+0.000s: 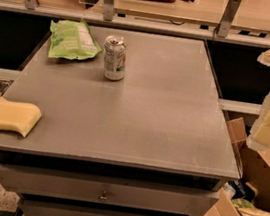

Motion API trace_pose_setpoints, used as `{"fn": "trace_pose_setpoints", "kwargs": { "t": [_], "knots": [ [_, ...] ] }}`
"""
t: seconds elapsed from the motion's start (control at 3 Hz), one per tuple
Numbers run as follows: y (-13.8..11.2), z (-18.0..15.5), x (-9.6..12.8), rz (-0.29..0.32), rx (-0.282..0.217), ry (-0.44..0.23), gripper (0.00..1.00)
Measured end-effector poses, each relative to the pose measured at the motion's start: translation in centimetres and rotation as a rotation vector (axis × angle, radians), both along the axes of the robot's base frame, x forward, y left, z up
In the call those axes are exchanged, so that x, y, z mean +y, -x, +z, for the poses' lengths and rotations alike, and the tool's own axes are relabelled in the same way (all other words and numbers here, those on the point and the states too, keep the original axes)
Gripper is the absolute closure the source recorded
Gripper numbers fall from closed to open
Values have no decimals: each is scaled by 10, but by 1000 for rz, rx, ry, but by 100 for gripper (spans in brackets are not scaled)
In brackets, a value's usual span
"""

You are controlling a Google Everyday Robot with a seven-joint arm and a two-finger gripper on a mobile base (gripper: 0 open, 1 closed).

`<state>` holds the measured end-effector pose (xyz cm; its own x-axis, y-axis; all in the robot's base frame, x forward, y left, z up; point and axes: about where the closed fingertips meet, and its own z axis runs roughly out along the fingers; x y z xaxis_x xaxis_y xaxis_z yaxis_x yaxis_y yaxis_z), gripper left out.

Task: Move 7up can near sponge

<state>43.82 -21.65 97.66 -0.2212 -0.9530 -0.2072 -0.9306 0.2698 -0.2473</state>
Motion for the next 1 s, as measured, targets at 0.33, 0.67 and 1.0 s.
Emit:
{"fn": "trace_pose_setpoints", "kwargs": {
  "t": [0.33, 0.67, 1.0],
  "knots": [
    [0, 0, 0, 0, 0, 0, 0],
    [-12, -2, 5, -17, -42, -37, 0],
    [-24, -16, 22, -39, -99, -104, 0]
  ]
}}
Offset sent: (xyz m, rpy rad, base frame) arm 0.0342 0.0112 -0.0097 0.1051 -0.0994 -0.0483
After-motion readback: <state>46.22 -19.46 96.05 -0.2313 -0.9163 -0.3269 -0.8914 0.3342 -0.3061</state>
